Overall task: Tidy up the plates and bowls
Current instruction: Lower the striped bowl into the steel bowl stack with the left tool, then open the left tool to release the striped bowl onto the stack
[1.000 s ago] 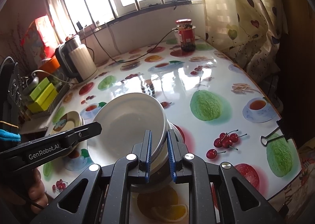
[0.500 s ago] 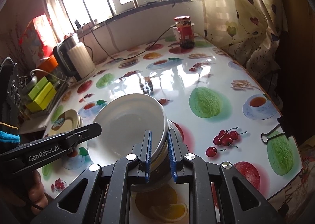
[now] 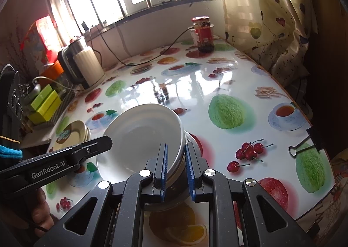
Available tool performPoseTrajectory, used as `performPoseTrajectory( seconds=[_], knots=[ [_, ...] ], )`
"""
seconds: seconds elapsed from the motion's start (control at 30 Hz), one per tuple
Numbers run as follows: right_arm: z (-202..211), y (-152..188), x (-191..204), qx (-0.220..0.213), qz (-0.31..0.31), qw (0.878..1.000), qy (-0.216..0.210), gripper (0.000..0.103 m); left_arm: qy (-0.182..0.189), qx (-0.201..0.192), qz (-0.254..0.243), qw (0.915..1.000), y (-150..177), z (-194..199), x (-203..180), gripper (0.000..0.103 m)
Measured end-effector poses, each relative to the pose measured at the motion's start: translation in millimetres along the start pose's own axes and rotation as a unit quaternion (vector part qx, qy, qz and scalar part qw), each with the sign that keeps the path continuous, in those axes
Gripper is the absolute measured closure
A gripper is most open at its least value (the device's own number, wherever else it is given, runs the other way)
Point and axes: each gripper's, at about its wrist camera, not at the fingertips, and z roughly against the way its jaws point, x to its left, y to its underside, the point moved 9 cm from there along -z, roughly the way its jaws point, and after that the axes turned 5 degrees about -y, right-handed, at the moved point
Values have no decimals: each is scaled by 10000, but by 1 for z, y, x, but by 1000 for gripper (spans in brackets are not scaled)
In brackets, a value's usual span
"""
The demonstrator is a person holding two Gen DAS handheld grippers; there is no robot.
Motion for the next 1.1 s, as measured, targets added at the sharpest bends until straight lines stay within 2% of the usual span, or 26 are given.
performPoseTrajectory(
  seconds=[0.3, 0.47, 0.57, 0.7, 1.1],
  knots=[
    [-1, 0, -1, 1, -39, 10000, -28, 85, 36, -33, 2, 10000, -1, 0, -1, 92],
    [0, -1, -2, -35, -33, 10000, -43, 81, 89, -72, 5, 9999, -2, 2, 0, 91],
    [3, -3, -2, -93, -63, 9999, -50, 70, 137, -120, -15, 9998, -2, 4, -1, 86],
    [6, -4, -3, -158, -121, 9998, -40, 69, 113, -238, -61, 9996, -5, 10, -1, 70],
    [25, -11, -26, -422, -353, 9985, 52, 64, -45, -423, -11, 9991, -3, 19, 21, 65]
  ],
)
